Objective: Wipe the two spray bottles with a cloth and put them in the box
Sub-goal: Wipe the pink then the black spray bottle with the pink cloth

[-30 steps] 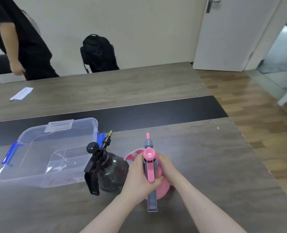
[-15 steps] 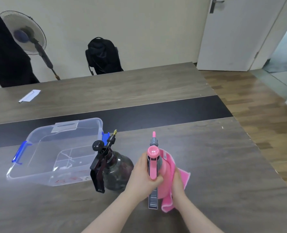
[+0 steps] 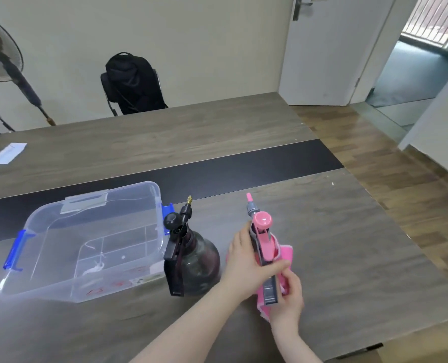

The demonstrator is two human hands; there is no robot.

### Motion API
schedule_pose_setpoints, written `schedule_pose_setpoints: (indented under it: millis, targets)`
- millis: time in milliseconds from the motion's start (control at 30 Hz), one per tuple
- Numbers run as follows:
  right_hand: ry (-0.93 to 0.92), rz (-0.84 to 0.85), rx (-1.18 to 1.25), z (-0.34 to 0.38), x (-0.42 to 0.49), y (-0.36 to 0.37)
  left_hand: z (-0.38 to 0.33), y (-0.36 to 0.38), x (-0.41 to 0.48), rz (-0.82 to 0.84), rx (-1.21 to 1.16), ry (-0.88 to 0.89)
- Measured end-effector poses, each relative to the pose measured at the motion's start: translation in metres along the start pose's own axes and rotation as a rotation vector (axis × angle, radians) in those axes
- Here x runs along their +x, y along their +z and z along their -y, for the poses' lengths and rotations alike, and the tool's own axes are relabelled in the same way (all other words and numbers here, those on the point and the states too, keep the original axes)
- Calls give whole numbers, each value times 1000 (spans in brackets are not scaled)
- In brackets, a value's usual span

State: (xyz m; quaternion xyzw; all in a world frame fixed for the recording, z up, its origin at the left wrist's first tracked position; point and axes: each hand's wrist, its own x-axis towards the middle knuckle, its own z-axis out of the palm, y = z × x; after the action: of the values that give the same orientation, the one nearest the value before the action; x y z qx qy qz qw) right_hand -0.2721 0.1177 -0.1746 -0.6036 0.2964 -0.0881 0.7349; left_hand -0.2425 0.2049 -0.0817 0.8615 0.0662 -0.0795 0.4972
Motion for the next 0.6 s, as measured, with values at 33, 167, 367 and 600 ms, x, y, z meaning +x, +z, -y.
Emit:
schedule_pose_setpoints:
  millis: [33,167,367,600]
  targets:
    - [33,-41,6,-6,-5,-2,3,-2,-1,34,-33,-6]
    - [117,-102,-5,-14,-39,2,3,-27,-25,117,-61,58]
    - [166,-85,48,-20,-93,24,8,-91,-59,-270,-20,504]
    - [-10,51,36,19,-132,70,36,-143,-47,-468,-95,40]
